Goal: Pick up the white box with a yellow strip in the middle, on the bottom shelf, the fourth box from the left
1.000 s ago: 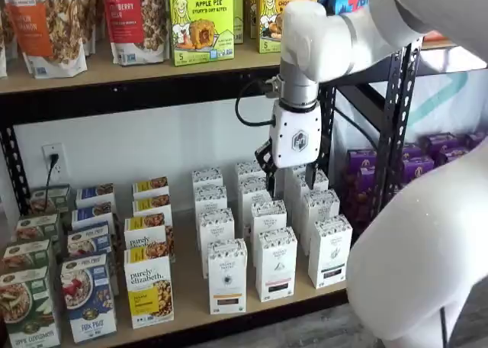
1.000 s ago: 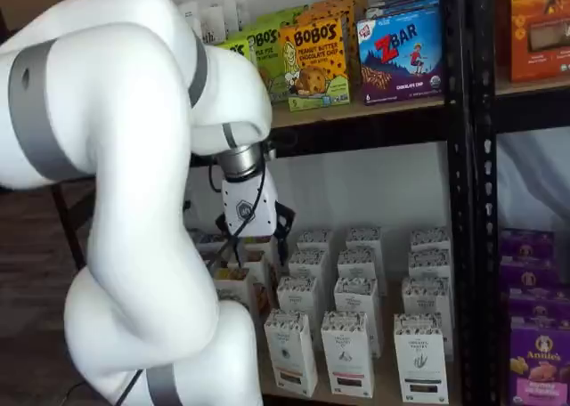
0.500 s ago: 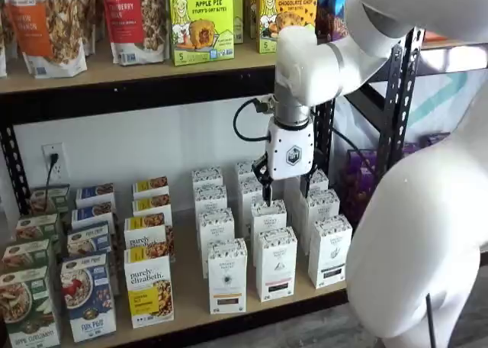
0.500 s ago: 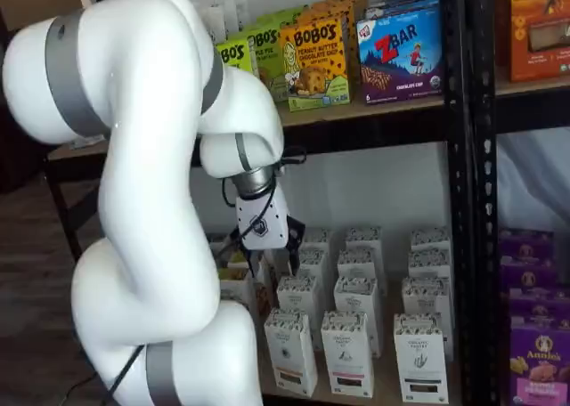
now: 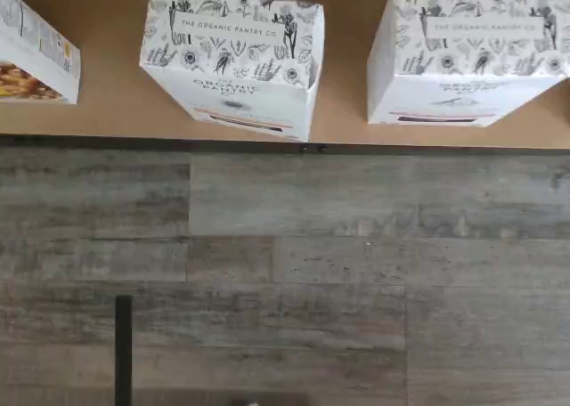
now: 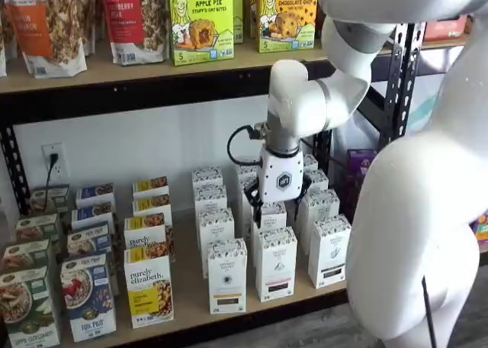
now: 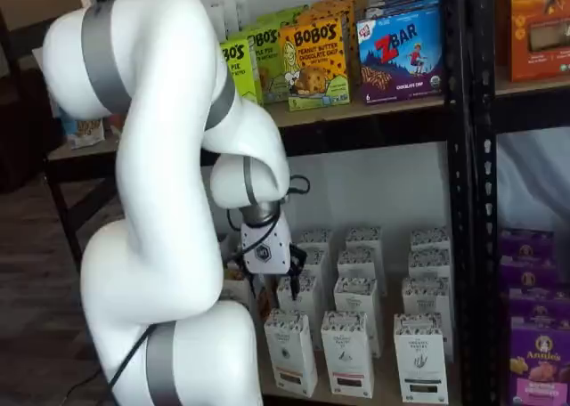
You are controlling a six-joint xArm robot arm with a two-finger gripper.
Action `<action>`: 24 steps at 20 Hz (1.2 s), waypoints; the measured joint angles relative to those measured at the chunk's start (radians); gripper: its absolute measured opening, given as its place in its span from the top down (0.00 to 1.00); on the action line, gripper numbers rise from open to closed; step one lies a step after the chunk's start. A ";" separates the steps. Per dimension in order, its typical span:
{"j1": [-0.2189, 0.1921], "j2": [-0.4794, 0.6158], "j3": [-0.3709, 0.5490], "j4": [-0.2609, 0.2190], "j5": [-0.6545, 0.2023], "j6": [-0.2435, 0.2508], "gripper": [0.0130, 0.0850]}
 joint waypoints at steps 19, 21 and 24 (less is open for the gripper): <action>0.050 0.432 -0.243 0.034 -0.219 0.012 0.00; 0.054 0.464 -0.273 0.033 -0.225 0.016 0.00; 0.057 0.513 -0.316 0.024 -0.232 0.028 0.00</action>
